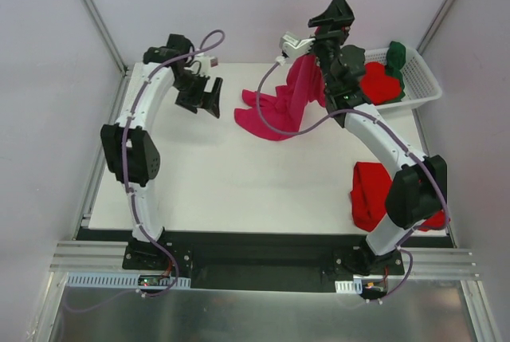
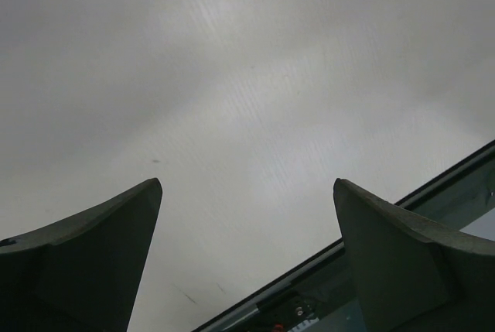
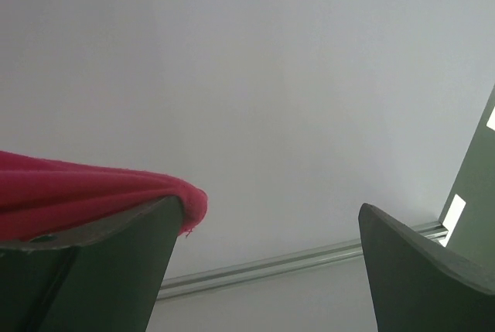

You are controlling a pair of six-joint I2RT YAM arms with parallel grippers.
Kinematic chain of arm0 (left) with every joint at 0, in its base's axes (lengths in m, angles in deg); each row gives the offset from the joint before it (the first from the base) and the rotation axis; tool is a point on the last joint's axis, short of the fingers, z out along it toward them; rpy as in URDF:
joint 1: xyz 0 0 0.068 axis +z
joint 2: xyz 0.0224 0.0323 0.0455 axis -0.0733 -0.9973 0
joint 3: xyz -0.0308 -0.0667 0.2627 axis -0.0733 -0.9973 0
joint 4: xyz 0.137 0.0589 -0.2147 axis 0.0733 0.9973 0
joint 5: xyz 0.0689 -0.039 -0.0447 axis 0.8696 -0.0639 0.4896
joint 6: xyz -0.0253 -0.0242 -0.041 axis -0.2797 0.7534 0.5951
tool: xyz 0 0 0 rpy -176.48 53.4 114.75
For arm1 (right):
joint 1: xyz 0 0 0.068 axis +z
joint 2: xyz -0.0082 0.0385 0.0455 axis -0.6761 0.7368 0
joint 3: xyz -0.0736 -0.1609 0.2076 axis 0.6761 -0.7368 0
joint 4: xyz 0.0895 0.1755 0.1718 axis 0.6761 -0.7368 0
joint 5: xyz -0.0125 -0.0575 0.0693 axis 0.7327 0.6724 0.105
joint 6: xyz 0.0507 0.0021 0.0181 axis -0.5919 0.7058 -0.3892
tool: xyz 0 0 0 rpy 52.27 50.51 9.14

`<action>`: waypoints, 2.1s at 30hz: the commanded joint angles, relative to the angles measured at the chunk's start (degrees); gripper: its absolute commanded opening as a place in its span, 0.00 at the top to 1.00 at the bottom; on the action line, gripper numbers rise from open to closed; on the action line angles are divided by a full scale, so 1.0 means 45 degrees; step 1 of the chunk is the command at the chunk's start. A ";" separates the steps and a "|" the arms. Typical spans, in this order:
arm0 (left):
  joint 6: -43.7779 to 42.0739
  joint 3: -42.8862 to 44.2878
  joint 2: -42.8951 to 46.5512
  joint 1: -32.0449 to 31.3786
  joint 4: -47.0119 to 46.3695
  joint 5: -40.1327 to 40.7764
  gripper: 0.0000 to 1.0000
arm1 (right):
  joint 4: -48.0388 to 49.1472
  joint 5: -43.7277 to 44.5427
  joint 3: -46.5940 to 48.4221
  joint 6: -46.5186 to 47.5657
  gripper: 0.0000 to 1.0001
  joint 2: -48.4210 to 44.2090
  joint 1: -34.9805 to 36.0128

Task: Fold and stack the t-shirts

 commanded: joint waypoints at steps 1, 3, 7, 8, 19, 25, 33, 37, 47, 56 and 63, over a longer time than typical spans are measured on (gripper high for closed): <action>-0.0048 0.1731 -0.1908 -0.1381 0.0228 -0.0470 0.06 | 0.0516 0.0395 -0.0891 0.0172 0.04 -0.1066 -0.0003; 0.0088 0.2509 -0.3061 -0.1929 0.0190 -0.0529 0.06 | 0.0497 0.0492 -0.0932 0.0210 0.04 -0.1048 -0.0022; -0.0068 0.3743 -0.4741 -0.2574 0.0170 -0.0432 0.06 | 0.0361 0.0649 -0.0757 0.0250 0.04 -0.1028 -0.0022; -0.0048 0.3958 -0.5305 -0.2633 0.0151 -0.0355 0.06 | 0.0225 0.0649 -0.0699 0.0288 0.04 -0.1047 -0.0022; -0.1161 0.5698 -0.6328 -0.2673 -0.1313 0.2028 0.06 | -0.0284 0.0610 -0.0464 0.0445 0.04 -0.1165 0.0154; -0.1650 0.5309 -0.5565 -0.2673 -0.2895 0.1562 0.05 | -0.0343 0.0863 -0.0347 0.0464 0.04 -0.0989 0.0407; -0.2294 0.5171 -0.6267 -0.2770 -0.3267 0.1345 0.08 | -0.0343 0.1078 -0.0327 0.0406 0.04 -0.0930 0.0798; -0.2528 0.5016 -0.6677 -0.2907 -0.3287 0.1404 0.11 | -0.0343 0.1254 -0.0346 0.0386 0.04 -0.0950 0.0955; -0.3330 0.4117 -0.6990 -0.3434 -0.3268 0.2302 0.12 | -0.0343 0.1527 -0.0385 0.0250 0.04 -0.1008 0.1228; -0.3504 0.3824 -0.6543 -0.3415 -0.3267 0.2790 1.00 | -0.0479 0.1625 -0.0366 0.0211 0.04 -0.1067 0.1306; -0.3779 0.1366 -0.3423 -0.2598 -0.3229 0.3064 1.00 | -0.1161 0.2112 -0.1049 -0.0490 0.04 -0.1477 0.1306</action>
